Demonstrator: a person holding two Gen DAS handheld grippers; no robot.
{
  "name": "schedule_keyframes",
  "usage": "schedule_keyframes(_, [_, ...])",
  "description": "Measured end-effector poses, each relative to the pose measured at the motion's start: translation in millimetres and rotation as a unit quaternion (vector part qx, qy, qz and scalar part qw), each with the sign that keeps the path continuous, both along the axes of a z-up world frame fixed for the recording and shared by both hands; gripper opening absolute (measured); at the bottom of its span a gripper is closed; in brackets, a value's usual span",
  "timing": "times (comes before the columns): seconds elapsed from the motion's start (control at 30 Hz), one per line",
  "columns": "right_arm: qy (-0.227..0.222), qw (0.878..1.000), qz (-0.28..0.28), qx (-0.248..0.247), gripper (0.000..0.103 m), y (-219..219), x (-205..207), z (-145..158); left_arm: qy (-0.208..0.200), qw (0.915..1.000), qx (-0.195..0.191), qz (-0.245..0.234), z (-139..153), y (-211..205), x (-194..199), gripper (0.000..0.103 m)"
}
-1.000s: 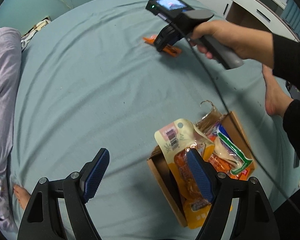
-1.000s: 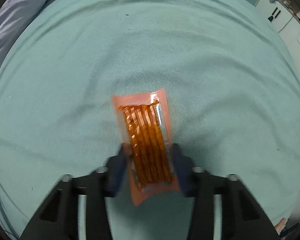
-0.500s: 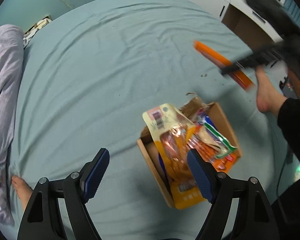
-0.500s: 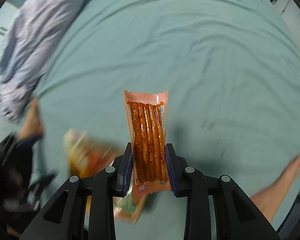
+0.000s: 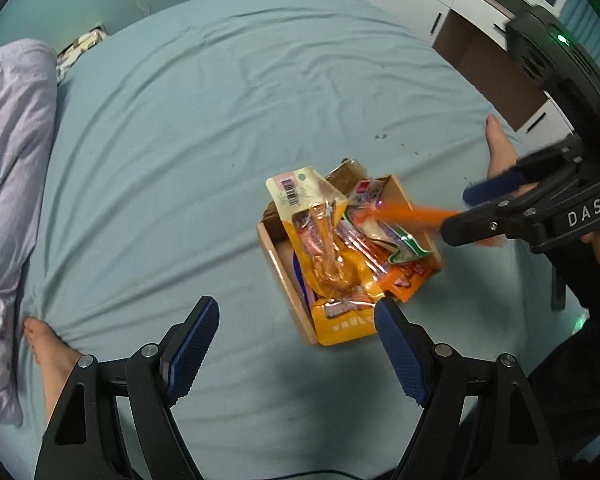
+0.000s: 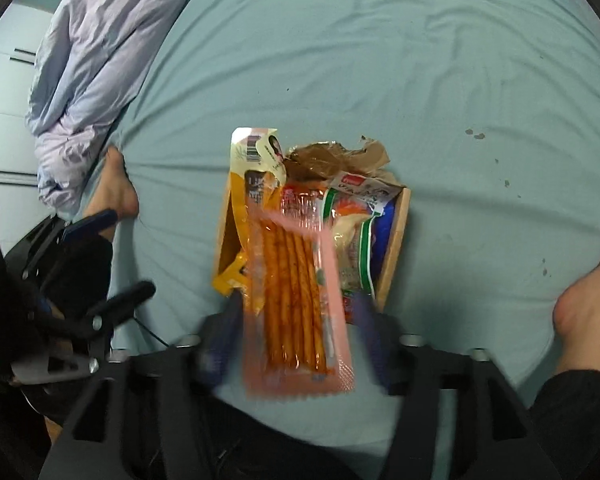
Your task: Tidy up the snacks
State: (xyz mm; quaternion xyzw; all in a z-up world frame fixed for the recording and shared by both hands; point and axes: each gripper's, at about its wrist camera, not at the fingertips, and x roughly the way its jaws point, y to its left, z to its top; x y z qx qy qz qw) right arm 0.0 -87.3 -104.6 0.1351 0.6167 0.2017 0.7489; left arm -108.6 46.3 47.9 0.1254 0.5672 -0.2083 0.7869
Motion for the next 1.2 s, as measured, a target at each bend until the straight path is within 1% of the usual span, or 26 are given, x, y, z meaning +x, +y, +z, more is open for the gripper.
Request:
schedule_keyframes(0.07, [-0.022,0.999,0.0,-0.024,0.076,-11,-8,9,-0.012,0.9999,0.006,-0.007,3,-4,-4,0.081])
schedule_keyframes(0.1, [-0.026,0.999,0.003,-0.035,0.076,-14,-14,10,-0.018,0.9997,0.009,-0.011,5,-6,-4,0.081])
schedule_keyframes(0.2, [-0.009,0.998,0.006,-0.062,0.076,-11,-28,12,-0.025,0.9993,0.021,-0.017,3,-9,-3,0.081])
schedule_keyframes(0.3, [-0.001,0.997,0.005,-0.077,0.076,-11,-39,11,-0.017,0.9993,0.032,-0.011,-5,-10,2,0.081])
schedule_keyframes(0.4, [-0.027,0.995,0.012,-0.099,0.076,-4,-49,9,-0.006,0.9991,0.041,-0.005,-15,-14,7,0.081])
schedule_keyframes(0.5, [-0.047,0.991,0.023,-0.121,0.076,4,-55,7,-0.013,0.9984,0.055,-0.005,-20,-17,6,0.081])
schedule_keyframes(0.6, [-0.041,0.991,0.031,-0.123,0.076,9,-59,2,-0.02,0.9974,0.068,-0.011,-23,-22,4,0.081])
schedule_keyframes(0.7, [-0.035,0.99,0.039,-0.131,0.076,15,-60,-2,-0.023,0.9968,0.074,-0.018,-24,-26,3,0.081])
schedule_keyframes(0.77, [-0.034,0.99,0.048,-0.127,0.076,18,-60,-2,-0.027,0.9964,0.077,-0.021,-24,-28,3,0.081])
schedule_keyframes(1.2, [-0.023,0.99,0.053,-0.129,0.076,21,-55,-6,-0.028,0.9956,0.087,-0.023,-29,-32,8,0.081])
